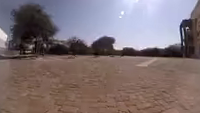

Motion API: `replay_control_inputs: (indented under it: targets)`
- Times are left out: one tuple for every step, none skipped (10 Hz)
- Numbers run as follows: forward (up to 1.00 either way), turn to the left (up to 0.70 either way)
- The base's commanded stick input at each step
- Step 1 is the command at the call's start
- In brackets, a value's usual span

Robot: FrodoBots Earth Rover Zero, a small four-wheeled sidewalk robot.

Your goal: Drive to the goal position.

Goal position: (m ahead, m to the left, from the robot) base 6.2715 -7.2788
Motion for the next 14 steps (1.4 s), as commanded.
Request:
replay_control_inputs:
  targets:
    - [0.70, 0.00]
    - [0.70, 0.00]
    - [0.70, 0.00]
    - [0.70, 0.00]
    - [0.70, 0.00]
    - [0.70, 0.00]
    - [0.70, 0.00]
    - [0.70, 0.00]
    - [0.70, 0.00]
    - [0.70, 0.00]
    - [0.70, 0.00]
    - [0.70, 0.00]
    - [0.70, 0.00]
    - [0.70, 0.00]
